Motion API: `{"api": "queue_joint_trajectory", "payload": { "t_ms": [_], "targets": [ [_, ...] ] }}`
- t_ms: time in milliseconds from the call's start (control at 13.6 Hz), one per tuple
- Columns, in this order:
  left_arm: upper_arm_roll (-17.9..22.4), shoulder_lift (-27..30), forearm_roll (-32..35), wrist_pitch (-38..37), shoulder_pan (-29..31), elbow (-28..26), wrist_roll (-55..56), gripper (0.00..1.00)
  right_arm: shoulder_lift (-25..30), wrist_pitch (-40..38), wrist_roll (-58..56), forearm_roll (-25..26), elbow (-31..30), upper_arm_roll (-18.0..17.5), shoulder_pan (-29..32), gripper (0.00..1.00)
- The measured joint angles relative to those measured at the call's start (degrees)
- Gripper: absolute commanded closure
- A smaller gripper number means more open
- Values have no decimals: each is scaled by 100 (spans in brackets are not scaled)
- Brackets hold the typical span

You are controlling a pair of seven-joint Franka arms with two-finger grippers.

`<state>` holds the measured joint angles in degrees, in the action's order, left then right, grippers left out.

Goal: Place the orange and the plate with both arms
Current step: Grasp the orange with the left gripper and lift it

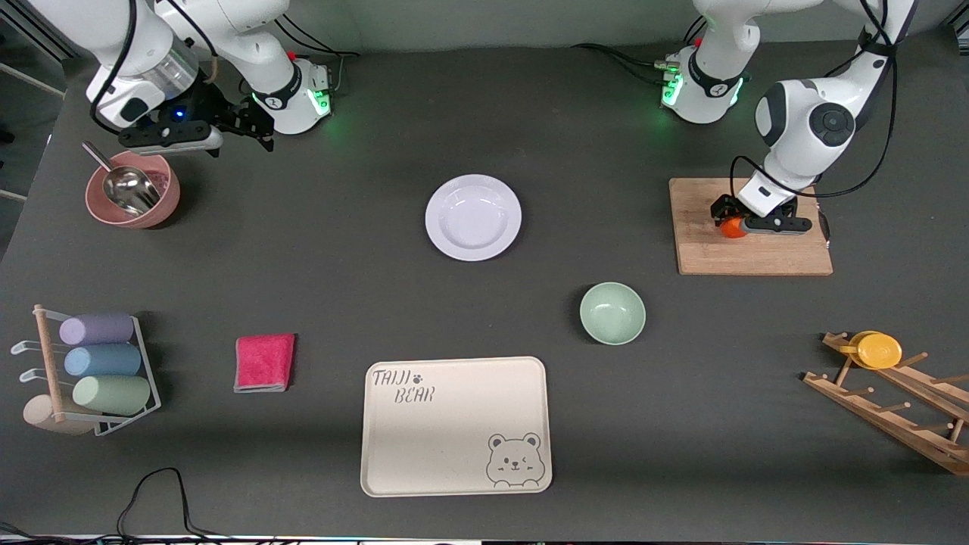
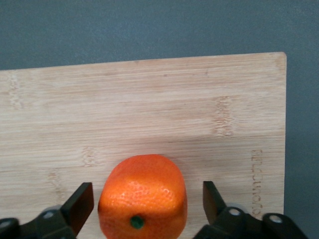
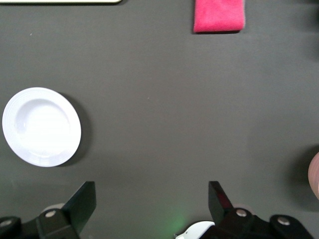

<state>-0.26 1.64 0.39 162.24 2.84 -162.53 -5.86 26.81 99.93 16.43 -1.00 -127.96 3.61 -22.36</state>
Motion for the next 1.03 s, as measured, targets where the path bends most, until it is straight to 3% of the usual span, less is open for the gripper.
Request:
{"api": "queue_joint_trajectory", "payload": {
  "t_ms": [73, 440, 734, 881, 954, 1028],
  "targets": [
    [0, -9, 0, 0, 10, 0, -8, 100, 3, 0, 1, -36, -33, 0, -29, 0],
    [0, 5, 2, -1, 42, 7, -87, 100, -7, 419, -34, -814, -590, 122, -34, 0],
    [-1, 133, 2, -128, 46, 75, -281, 100, -84, 1358, -867, -2001, -1490, 236, -34, 0],
    [-3, 529, 2, -872, 47, 252, -310, 100, -273, 1663, -1562, -2745, -1819, 334, -34, 0],
    [-5, 1002, -4, -1865, 47, 529, -316, 100, -554, 1795, -2337, -3435, -1997, 472, -34, 0],
    [-7, 1257, -18, -2335, 47, 668, -317, 100, -744, 1831, -2769, -3796, -2061, 567, -35, 0]
  ]
}}
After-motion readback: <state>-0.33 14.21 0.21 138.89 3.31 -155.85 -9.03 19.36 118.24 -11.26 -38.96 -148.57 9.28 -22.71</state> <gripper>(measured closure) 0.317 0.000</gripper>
